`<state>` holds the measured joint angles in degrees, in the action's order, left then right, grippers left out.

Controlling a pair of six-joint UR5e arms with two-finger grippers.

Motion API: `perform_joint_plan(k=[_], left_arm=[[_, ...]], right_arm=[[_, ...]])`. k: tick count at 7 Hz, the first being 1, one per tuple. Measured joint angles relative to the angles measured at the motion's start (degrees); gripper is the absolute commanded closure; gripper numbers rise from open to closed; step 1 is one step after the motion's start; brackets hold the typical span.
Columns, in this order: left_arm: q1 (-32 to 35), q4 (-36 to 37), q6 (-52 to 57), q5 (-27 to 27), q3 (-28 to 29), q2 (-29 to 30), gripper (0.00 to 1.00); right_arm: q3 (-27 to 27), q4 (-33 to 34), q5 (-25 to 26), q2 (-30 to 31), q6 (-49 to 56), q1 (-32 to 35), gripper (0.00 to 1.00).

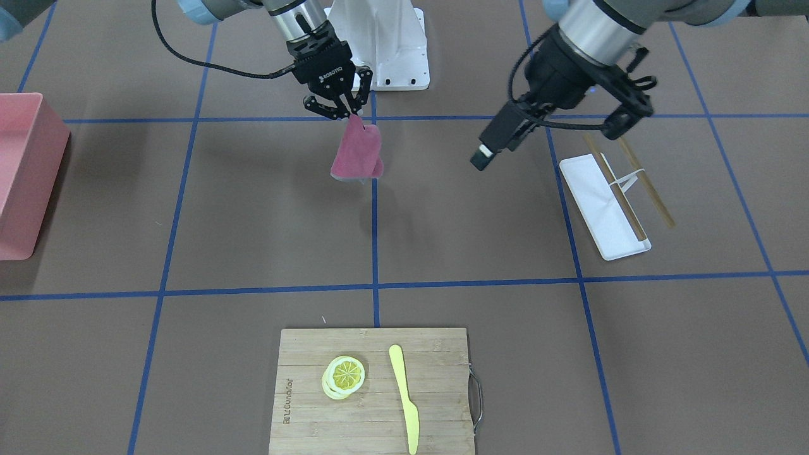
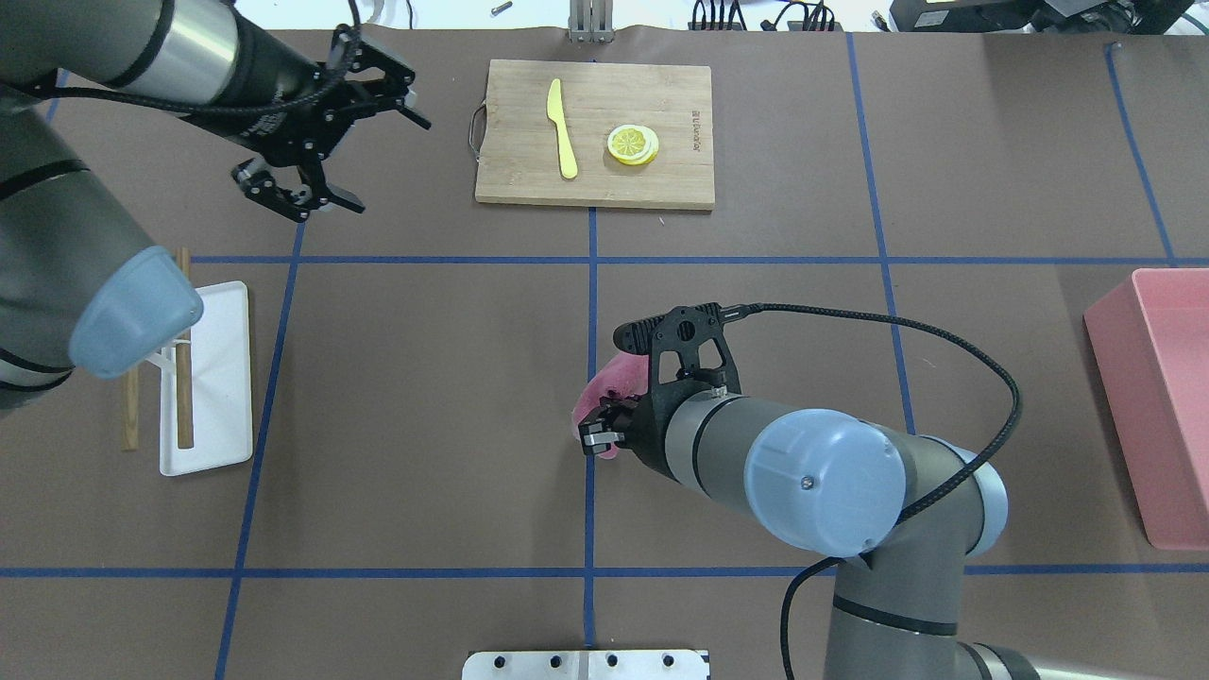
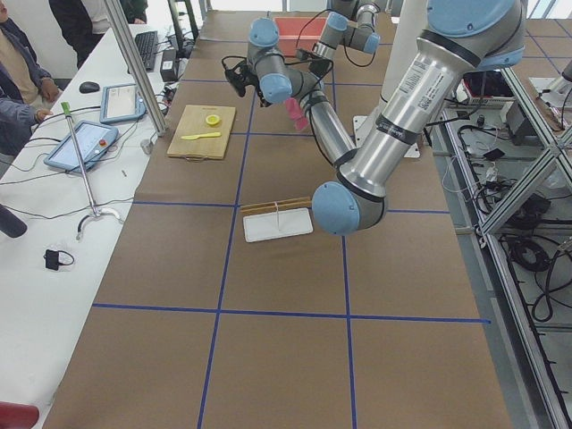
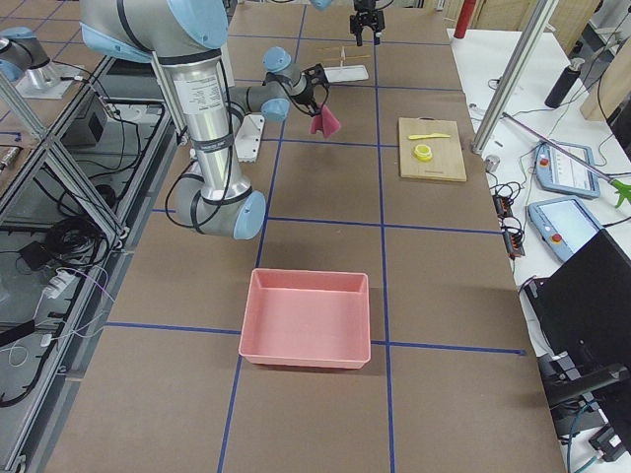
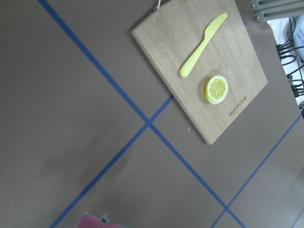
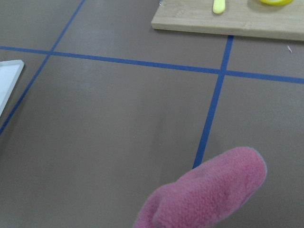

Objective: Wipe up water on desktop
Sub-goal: 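Open and withdraw the left gripper while the right gripper carries the cloth, then carry the cloth with the right gripper over the pink bin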

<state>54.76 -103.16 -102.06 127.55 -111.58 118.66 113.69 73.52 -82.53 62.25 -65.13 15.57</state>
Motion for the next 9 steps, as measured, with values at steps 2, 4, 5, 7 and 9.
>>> perform_joint_plan(k=[2, 4, 5, 7, 9], left_arm=[[5.45, 0.02, 20.66, 1.68, -2.14, -10.75, 0.02], [12.33, 0.0, 38.3, 5.34, -2.87, -19.49, 0.02], [15.22, 0.04, 46.93, 5.97, -2.68, -23.06, 0.02], [19.44, 0.02, 58.43, 6.13, -2.04, -27.78, 0.02], [20.85, -0.24, 61.98, 6.05, -1.95, -30.12, 0.02]], right_arm=[[0.05, 8.37, -1.91, -0.52, -2.43, 0.17, 1.0], [5.8, 13.89, -12.76, 7.12, -1.19, 5.96, 1.0], [7.81, 14.68, -18.11, 13.18, 1.87, 9.95, 1.0], [8.75, 15.06, -23.82, 23.07, 11.3, 16.62, 1.0], [7.32, 15.2, -25.65, 21.83, 12.75, 16.08, 1.0]])
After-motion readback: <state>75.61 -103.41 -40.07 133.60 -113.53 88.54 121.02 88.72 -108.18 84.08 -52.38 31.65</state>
